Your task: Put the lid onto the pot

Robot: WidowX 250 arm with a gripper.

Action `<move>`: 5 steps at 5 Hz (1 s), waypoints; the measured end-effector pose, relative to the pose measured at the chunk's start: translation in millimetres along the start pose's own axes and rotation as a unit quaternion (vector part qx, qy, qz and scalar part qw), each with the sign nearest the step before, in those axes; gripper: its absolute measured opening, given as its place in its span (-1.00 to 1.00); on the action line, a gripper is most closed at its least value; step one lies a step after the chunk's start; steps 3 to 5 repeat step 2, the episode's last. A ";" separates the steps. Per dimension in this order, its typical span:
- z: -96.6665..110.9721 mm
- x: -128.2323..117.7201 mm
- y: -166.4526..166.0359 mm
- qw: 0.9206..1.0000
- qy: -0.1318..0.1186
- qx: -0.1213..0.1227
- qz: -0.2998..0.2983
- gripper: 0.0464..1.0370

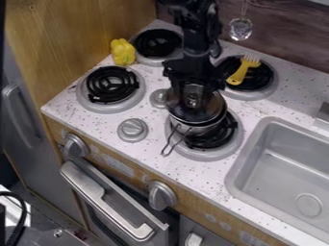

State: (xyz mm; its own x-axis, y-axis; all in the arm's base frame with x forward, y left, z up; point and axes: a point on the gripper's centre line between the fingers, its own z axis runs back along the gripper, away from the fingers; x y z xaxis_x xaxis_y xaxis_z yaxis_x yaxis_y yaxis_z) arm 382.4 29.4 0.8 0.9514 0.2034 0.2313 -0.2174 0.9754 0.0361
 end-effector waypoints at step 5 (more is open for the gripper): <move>59.8 -11.1 -18.4 1.000 0.012 0.004 -0.017 0.92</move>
